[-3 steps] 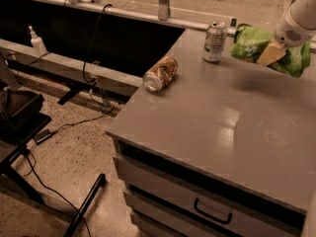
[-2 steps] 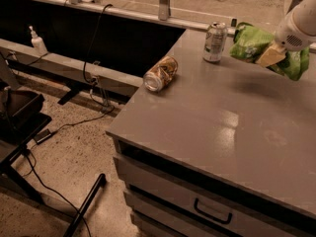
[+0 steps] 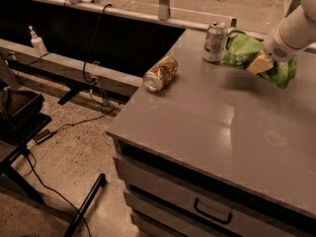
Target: Move green rice chip bag near 7up can
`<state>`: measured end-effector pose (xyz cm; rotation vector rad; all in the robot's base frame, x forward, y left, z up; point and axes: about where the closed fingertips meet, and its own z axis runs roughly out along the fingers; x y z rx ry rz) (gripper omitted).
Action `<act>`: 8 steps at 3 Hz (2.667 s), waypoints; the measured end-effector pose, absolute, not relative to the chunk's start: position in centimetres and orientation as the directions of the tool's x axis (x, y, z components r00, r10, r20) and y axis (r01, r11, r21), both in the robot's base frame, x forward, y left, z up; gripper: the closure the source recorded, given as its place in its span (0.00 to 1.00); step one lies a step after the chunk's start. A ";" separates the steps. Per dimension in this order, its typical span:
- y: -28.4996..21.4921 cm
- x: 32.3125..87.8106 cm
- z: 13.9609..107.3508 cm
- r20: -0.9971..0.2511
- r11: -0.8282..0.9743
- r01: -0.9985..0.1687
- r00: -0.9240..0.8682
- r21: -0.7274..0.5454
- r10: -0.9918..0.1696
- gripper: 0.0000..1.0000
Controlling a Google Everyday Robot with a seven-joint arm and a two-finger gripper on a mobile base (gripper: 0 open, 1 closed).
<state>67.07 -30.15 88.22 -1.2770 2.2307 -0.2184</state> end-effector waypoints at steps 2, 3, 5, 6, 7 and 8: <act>-30.5 68.1 87.3 -0.362 0.555 -0.726 -0.430 -0.406 -0.827 0.83; -30.4 68.2 87.1 -0.360 0.553 -0.729 -0.429 -0.403 -0.828 0.59; -30.2 68.3 86.6 -0.358 0.551 -0.734 -0.429 -0.398 -0.829 0.13; -30.1 68.3 86.3 -0.357 0.550 -0.736 -0.429 -0.395 -0.830 0.00; -30.1 68.3 86.3 -0.356 0.550 -0.736 -0.429 -0.395 -0.830 0.00; -30.9 68.3 87.8 -0.389 0.565 -0.729 -0.426 -0.387 -0.817 0.00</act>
Offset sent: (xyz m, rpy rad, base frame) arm 0.0092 -0.0038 -0.0064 -0.0205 0.0028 -0.0368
